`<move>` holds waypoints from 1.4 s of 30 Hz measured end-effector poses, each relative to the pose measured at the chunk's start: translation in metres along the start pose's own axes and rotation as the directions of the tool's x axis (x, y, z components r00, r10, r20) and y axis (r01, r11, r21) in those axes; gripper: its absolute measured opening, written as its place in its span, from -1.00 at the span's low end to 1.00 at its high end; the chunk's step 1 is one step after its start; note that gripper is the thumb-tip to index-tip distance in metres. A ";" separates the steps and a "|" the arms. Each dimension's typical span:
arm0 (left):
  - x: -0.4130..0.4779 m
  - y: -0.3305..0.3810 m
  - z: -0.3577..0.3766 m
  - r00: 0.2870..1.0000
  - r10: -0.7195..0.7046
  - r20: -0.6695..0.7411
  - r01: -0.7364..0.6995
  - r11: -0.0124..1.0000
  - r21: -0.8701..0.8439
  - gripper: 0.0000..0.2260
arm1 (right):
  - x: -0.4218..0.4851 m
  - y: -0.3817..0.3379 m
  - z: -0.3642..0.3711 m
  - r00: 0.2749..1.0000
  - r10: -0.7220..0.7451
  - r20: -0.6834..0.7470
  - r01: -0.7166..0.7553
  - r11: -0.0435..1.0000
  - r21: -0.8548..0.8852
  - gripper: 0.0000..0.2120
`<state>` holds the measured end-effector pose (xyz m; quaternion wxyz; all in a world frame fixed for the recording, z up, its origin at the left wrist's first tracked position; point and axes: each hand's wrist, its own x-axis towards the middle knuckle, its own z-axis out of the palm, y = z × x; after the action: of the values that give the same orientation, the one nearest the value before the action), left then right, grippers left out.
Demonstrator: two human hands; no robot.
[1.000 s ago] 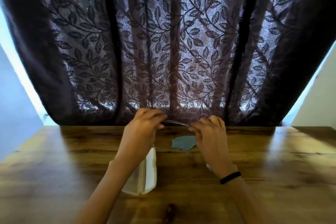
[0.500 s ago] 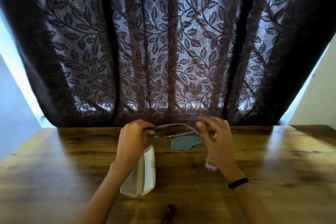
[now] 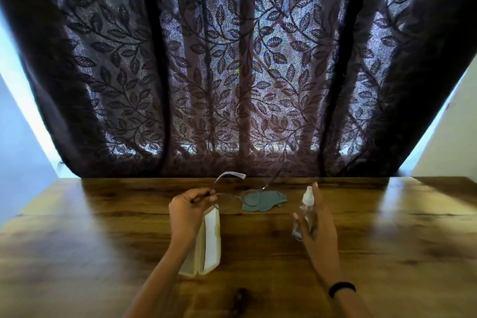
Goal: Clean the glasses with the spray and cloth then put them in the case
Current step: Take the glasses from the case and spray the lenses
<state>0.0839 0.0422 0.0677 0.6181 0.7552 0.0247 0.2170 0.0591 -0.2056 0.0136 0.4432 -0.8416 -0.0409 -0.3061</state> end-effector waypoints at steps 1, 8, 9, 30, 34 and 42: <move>-0.001 -0.001 0.001 1.000 -0.012 0.000 0.012 1.000 -0.028 -0.83 | -0.001 0.002 0.000 1.000 -0.001 0.001 0.001 1.000 0.001 -0.25; -0.004 -0.004 0.009 1.000 -0.007 -0.016 0.005 0.996 -0.091 -0.84 | 0.008 -0.017 0.008 0.975 -0.126 0.181 0.123 0.992 0.030 -0.32; -0.005 -0.005 0.010 1.000 -0.008 -0.016 0.007 0.995 -0.098 -0.84 | 0.008 -0.025 0.011 0.967 -0.128 0.222 0.117 0.991 0.062 -0.33; -0.012 0.001 0.014 0.989 0.122 -0.078 -0.122 0.992 0.012 -0.76 | 0.003 -0.060 0.044 0.911 -0.195 0.363 0.177 0.981 0.082 -0.42; -0.013 0.000 0.015 0.991 0.115 -0.062 -0.116 0.993 -0.011 -0.78 | 0.002 -0.062 0.042 0.917 -0.197 0.347 0.175 0.980 0.092 -0.42; -0.013 0.000 0.012 0.983 0.161 -0.084 -0.160 0.987 0.025 -0.77 | 0.008 -0.045 0.030 0.961 -0.152 0.229 0.152 0.988 0.019 -0.33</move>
<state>0.0763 0.0270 0.0625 0.5899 0.7503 -0.0078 0.2981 0.0645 -0.1565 0.0381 0.4111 -0.8654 -0.1566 -0.2400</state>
